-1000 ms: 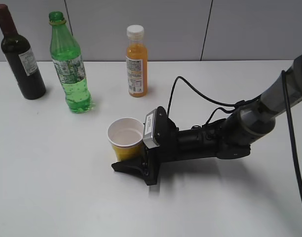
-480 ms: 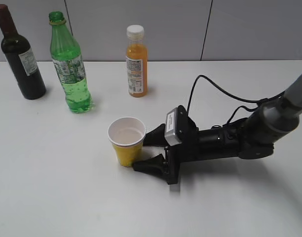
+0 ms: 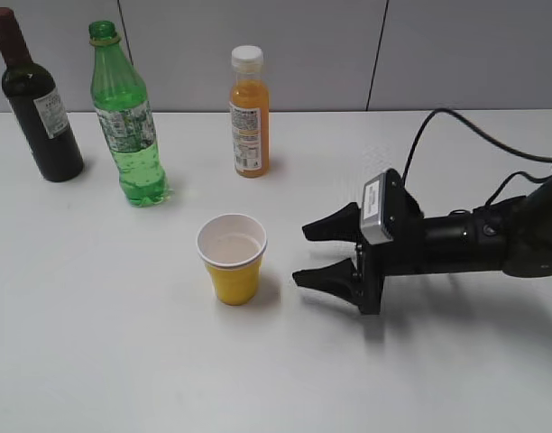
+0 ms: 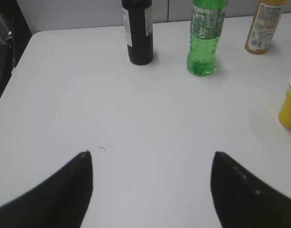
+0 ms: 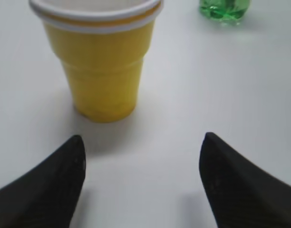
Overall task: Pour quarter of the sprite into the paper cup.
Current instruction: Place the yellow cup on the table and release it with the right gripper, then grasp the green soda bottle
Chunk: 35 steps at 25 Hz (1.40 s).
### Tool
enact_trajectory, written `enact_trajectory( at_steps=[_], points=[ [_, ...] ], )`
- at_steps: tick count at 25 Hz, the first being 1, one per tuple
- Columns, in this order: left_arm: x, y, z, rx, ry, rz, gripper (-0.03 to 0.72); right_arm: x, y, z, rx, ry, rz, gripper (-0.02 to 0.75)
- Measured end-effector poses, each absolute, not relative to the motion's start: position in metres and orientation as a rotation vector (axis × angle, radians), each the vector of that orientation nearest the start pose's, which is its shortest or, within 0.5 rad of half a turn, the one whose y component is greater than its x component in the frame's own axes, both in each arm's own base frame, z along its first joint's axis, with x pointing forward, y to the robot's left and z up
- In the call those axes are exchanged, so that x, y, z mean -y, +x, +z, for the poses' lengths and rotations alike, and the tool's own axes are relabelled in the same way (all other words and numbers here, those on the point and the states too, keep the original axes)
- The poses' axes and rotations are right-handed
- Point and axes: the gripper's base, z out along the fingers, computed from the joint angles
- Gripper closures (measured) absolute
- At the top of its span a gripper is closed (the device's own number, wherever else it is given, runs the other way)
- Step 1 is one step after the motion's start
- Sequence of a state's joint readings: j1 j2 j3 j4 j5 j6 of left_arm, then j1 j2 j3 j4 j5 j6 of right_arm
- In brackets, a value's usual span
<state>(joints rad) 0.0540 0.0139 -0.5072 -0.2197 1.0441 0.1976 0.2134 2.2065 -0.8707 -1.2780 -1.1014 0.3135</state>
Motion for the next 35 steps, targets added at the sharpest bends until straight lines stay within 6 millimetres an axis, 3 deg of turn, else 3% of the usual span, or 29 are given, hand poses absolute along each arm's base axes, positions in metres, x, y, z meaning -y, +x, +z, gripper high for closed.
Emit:
enact_trajectory(
  at_steps=[7,18,25,29,35],
  points=[
    [0.017,-0.003,0.282,-2.011,0.152,-0.103,0.099,-0.122,0.332,0.102,-1.704,-1.167,0.6,0.173],
    [0.017,-0.003,0.282,-2.011,0.152,-0.103,0.099,-0.078,0.37,0.147,-2.084,-0.647,0.134,0.173],
    [0.017,-0.003,0.282,-2.011,0.152,-0.103,0.099,-0.052,0.4,0.192,-2.371,-0.29,-0.144,0.212],
    [0.017,-0.003,0.282,-2.011,0.152,-0.103,0.099,-0.046,0.414,0.229,-2.444,-0.186,-0.156,0.231],
    [0.017,-0.003,0.282,-2.011,0.152,-0.103,0.099,-0.057,0.416,0.275,-2.575,-0.245,0.031,0.196]
  ],
)
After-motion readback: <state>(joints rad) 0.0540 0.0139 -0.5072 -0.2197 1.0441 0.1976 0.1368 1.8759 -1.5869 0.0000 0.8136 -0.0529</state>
